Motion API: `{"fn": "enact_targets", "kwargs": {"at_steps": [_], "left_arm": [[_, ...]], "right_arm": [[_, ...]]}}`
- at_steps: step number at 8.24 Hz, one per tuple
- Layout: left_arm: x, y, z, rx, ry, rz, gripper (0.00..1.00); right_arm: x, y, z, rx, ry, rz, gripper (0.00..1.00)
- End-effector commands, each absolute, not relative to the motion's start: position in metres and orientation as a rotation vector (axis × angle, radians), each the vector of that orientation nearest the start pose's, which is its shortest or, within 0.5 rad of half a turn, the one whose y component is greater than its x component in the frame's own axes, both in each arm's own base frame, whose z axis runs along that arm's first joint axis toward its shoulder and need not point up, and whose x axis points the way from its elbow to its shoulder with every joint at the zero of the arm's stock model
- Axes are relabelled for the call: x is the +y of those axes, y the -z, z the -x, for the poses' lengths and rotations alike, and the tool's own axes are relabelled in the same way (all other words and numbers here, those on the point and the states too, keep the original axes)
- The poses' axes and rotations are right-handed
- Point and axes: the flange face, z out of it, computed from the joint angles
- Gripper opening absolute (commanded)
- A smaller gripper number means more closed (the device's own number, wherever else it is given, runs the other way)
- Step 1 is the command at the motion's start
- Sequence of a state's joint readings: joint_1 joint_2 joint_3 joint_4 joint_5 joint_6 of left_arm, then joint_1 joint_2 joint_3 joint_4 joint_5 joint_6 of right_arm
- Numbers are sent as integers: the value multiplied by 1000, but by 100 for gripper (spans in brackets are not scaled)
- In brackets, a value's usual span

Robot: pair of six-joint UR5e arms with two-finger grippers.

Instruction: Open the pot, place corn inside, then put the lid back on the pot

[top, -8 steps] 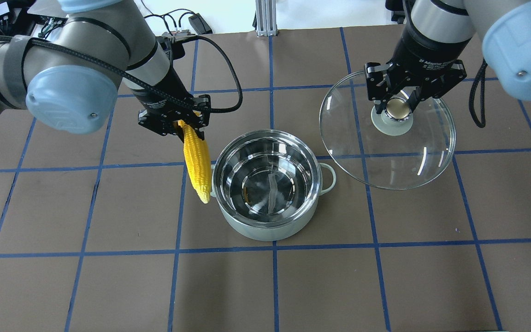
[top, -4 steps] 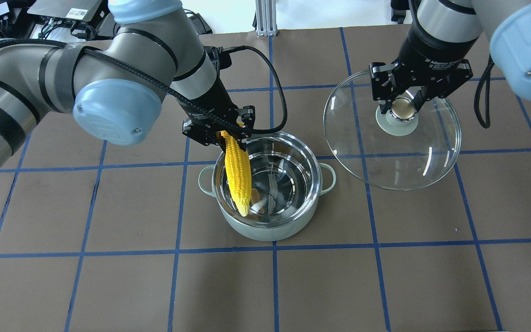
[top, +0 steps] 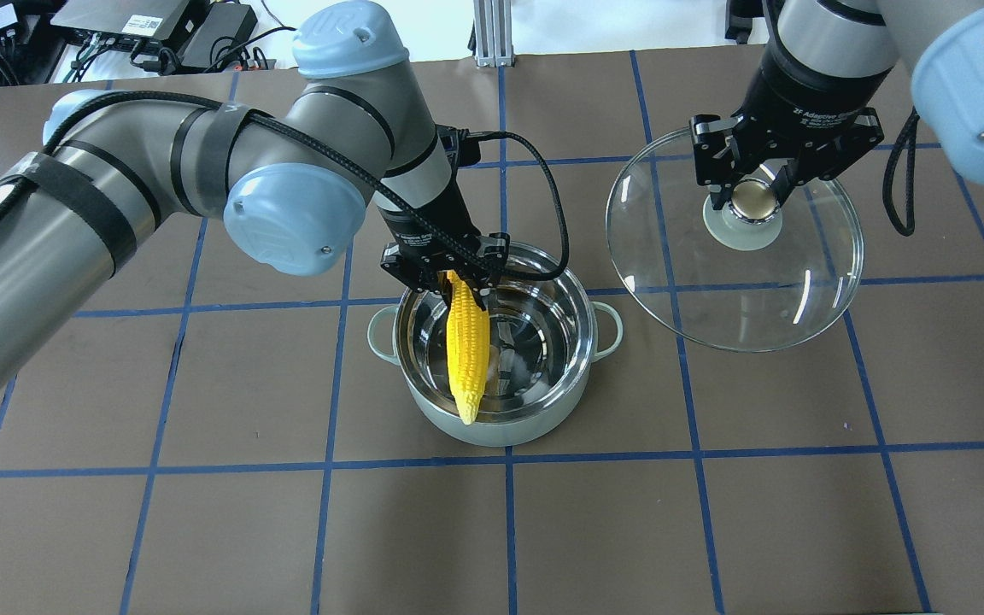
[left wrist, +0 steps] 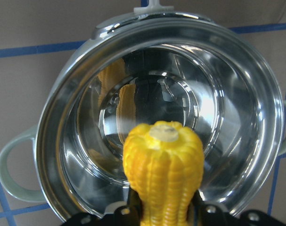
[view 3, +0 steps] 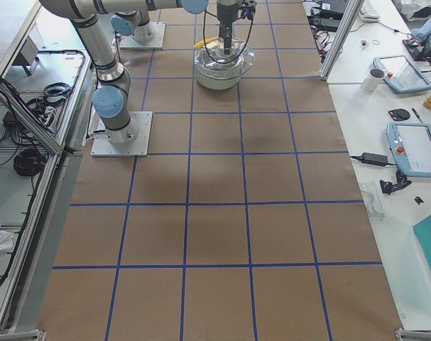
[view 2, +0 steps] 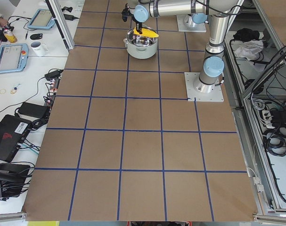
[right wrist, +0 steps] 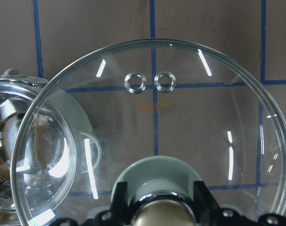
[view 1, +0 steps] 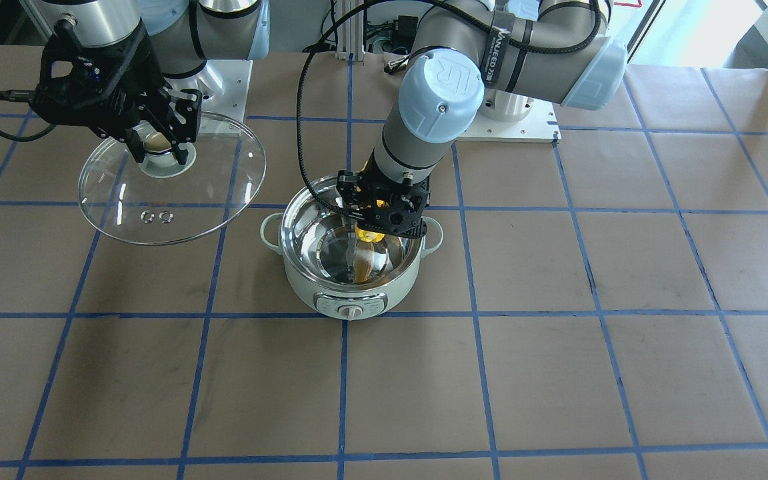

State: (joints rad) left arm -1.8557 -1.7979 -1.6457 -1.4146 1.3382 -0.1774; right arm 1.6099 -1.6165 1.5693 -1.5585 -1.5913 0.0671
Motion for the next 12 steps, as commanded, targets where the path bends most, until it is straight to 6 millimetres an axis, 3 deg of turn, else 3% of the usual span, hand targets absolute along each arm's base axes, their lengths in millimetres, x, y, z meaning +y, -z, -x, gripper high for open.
{"fn": "enact_targets", "kwargs": {"at_steps": [1, 3, 4, 5, 6, 8, 9, 11, 12], "left_arm": [[-494, -328, 320, 3319, -369, -189, 0], [-501, -320, 322, 3312, -373, -189, 0], [-503, -316, 323, 3311, -381, -188, 57], [-504, -317, 323, 3307, -376, -188, 83], [-507, -323, 323, 3311, -351, -190, 100], [-521, -348, 325, 3321, -292, -195, 100], [-529, -368, 315, 3280, -284, -188, 100], [-550, -421, 286, 3149, -207, -353, 100], [-565, -443, 265, 3117, -136, -374, 100]], "right_arm": [[-464, -517, -150, 3158, 79, -44, 19], [-457, -519, -150, 3158, 50, -37, 16], [-457, -519, -150, 3158, 52, -30, 16], [-458, -518, -150, 3158, 43, -32, 16], [-458, -518, -150, 3155, 40, -37, 16], [-459, -516, -150, 3154, 33, -37, 16], [-459, -515, -150, 3156, 21, -36, 16], [-459, -513, -151, 3150, 15, -39, 16], [-460, -510, -153, 3143, 7, -43, 16]]}}
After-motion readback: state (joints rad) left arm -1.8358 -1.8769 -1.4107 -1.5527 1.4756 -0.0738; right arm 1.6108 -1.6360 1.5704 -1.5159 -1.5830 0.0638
